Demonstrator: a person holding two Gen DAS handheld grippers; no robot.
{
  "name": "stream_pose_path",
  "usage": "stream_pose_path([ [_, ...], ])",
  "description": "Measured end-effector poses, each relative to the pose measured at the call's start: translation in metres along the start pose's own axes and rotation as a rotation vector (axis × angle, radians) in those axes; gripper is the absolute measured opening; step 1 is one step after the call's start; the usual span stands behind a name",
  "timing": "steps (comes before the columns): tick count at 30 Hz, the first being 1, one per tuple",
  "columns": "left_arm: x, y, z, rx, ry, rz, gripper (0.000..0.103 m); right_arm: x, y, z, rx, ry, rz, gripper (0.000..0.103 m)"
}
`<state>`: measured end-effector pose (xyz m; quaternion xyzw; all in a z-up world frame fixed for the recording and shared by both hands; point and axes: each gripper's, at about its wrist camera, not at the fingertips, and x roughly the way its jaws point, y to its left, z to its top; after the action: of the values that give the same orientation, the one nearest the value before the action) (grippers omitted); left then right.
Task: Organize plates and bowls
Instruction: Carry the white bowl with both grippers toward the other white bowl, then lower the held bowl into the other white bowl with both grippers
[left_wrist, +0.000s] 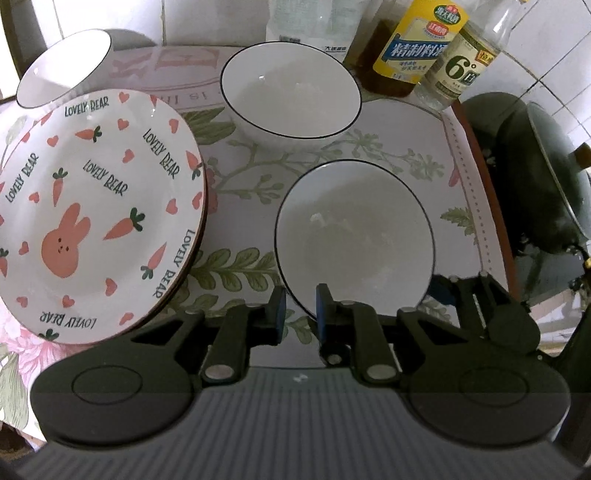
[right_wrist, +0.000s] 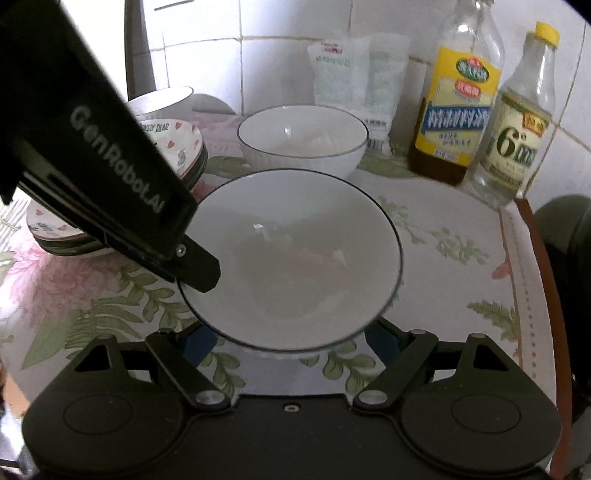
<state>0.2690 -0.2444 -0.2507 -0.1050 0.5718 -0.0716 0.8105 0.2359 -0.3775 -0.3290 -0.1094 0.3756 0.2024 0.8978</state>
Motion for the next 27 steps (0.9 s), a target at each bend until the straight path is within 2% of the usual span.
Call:
stream_pose_path([
  [6,-0.027,0.000,0.002,0.054,-0.010,0.020,0.017,-0.039,-0.024,-0.007,0.120,0.043,0.047,0.089],
  [10,-0.049,0.006,0.003,0.051,-0.022,-0.001,0.017,-0.069,-0.040,-0.003,0.206,0.025,0.092,0.089],
  [15,-0.074,0.009,0.007,0.068,-0.054,0.000,0.017,-0.098,-0.057,0.020,0.302,-0.006,0.144,0.089],
  [22,-0.105,0.007,0.020,0.128,-0.127,0.027,0.020,-0.114,-0.063,0.060,0.375,-0.018,0.199,0.088],
  [27,-0.119,0.010,0.033,0.157,-0.178,0.014,0.023,-0.109,-0.072,0.083,0.460,-0.017,0.259,0.080],
])
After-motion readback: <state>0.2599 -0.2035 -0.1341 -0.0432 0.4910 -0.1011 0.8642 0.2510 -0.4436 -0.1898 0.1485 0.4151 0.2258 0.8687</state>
